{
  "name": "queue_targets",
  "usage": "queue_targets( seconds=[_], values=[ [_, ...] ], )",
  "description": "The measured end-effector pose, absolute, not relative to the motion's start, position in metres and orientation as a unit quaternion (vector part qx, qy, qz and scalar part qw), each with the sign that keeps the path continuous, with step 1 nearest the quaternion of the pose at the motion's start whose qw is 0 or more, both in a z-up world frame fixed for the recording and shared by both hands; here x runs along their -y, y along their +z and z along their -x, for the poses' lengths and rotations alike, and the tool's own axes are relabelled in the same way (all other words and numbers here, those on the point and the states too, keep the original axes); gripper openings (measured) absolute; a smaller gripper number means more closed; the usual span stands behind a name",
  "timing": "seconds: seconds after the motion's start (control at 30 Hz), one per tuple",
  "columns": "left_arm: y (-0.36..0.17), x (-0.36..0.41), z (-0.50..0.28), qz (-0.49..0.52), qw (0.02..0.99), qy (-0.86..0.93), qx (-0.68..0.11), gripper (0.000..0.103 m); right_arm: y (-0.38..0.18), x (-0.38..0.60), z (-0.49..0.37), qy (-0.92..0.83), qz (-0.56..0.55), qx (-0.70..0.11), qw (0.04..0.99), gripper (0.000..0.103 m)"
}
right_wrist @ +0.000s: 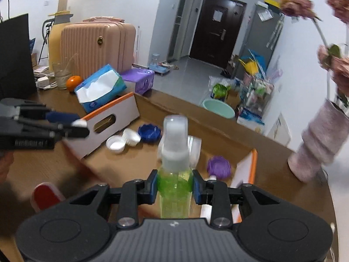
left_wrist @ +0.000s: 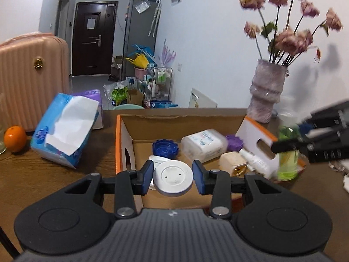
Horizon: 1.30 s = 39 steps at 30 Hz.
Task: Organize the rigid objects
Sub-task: 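Lower the white lid and green spray bottle into the box and open both tools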
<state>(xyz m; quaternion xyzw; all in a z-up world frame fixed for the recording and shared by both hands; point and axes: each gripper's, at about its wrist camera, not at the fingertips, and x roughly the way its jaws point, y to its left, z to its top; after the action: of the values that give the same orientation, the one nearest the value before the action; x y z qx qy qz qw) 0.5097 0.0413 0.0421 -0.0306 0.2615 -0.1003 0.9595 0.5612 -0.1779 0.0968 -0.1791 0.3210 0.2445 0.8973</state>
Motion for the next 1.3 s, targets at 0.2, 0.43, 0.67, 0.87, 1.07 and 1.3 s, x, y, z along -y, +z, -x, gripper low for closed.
queue_targets(
  seconds=[0.2,0.43,0.67,0.87,1.07,1.3],
  values=[
    [0.012,-0.044,-0.543,0.015,0.952,-0.108,-0.286,0.041,0.050,0.132,-0.624,0.253,0.200,-0.386,0.865,0.030],
    [0.012,-0.043,-0.545,-0.015,0.958,-0.124,-0.256,0.084,0.017,0.100,-0.645,0.250,0.210,-0.373,0.868,0.042],
    [0.019,-0.049,-0.543,0.010,0.958,-0.122,-0.258,0.082,0.024,0.110,-0.641,0.241,0.163,-0.368,0.883,0.051],
    [0.037,-0.050,-0.527,0.026,0.963,-0.110,-0.245,0.083,0.050,0.126,-0.625,0.227,0.145,-0.359,0.893,0.051],
    [0.061,-0.046,-0.499,0.020,0.967,-0.090,-0.239,0.083,0.089,0.156,-0.587,0.204,0.130,-0.334,0.911,0.051],
    [0.103,-0.045,-0.441,0.025,0.982,-0.040,-0.181,0.100,0.131,0.198,-0.513,0.167,0.108,-0.263,0.944,0.080]
  ],
)
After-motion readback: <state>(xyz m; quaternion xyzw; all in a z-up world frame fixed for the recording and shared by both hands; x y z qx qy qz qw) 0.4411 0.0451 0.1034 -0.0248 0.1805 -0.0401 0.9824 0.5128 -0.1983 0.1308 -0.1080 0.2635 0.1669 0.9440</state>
